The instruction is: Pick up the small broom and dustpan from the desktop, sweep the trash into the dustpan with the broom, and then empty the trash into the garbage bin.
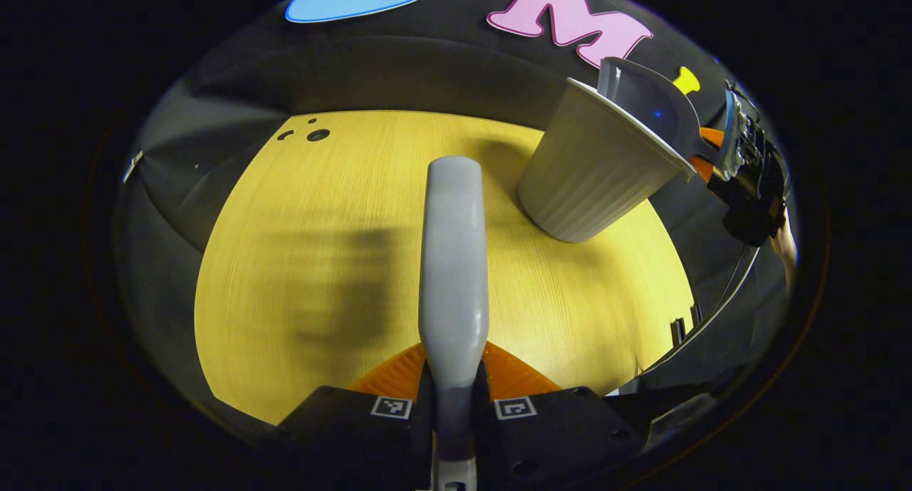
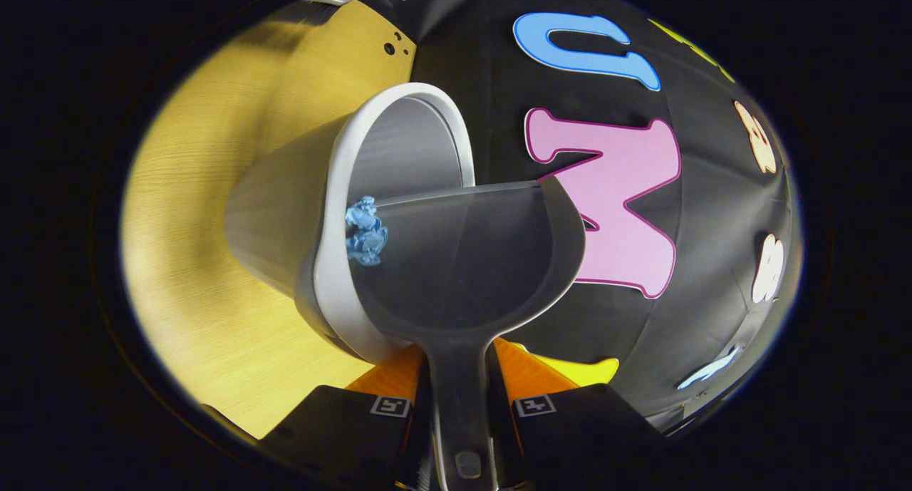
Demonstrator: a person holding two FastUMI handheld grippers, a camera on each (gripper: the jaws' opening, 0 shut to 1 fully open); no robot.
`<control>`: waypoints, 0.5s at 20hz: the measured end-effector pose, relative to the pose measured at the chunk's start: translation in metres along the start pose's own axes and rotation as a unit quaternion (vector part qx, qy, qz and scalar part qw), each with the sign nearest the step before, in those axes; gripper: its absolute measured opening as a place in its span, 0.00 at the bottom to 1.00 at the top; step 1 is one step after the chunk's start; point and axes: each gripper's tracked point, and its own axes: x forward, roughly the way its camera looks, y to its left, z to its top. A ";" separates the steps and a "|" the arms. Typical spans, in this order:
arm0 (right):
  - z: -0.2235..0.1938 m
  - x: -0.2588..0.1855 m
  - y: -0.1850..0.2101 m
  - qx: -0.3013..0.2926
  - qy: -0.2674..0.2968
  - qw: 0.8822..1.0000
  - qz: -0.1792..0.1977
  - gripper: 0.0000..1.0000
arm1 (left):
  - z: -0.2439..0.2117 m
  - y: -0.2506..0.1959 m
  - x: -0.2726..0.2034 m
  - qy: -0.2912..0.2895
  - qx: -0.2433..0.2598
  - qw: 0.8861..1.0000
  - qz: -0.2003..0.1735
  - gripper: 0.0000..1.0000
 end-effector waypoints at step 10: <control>0.000 -0.002 0.009 0.106 0.020 0.993 0.048 0.38 | 0.002 0.017 -0.016 -0.027 -0.004 0.999 0.018 0.28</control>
